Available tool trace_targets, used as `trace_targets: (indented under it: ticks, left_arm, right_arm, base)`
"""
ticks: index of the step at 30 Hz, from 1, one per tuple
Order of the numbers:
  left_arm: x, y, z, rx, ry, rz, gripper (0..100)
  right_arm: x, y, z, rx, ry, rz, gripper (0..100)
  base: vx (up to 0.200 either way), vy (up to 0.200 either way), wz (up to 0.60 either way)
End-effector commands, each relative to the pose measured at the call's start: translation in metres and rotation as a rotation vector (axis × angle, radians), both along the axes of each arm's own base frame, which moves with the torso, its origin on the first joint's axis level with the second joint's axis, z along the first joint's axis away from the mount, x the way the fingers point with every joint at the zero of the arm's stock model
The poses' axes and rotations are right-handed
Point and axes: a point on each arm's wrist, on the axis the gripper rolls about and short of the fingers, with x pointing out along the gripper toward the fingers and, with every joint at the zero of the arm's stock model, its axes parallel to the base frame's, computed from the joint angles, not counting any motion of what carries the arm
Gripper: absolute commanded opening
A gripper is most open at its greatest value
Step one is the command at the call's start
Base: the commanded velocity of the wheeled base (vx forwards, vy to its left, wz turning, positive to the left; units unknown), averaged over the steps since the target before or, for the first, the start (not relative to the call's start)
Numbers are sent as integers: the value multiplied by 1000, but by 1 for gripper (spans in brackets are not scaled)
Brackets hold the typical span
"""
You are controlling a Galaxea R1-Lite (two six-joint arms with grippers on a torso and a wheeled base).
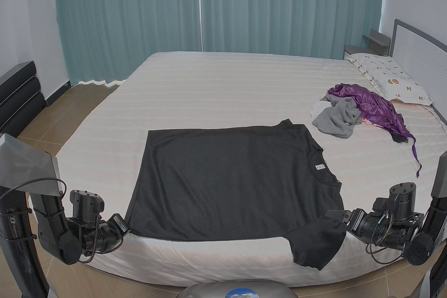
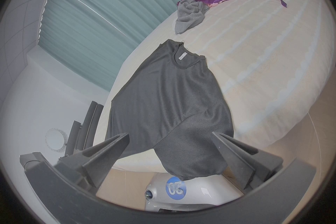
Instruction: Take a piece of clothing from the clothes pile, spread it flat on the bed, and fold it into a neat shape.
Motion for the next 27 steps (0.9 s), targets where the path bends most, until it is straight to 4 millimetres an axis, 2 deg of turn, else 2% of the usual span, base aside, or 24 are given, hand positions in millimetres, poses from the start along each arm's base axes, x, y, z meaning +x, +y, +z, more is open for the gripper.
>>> trace_targets:
  ticks: [1, 17, 27]
  left_arm:
    - [-7, 1, 1, 23, 13, -21, 0]
    - [-12, 10, 0, 94, 20, -16, 0]
    - [-12, 9, -1, 93, 27, -21, 0]
  right_arm:
    - [-4, -1, -2, -6, 20, 1, 100]
    - [-4, -1, -2, -5, 19, 0, 100]
    - [-2, -5, -7, -12, 42, -22, 100]
  base:
    - [0, 0, 0]
    - [0, 0, 0]
    - [0, 0, 0]
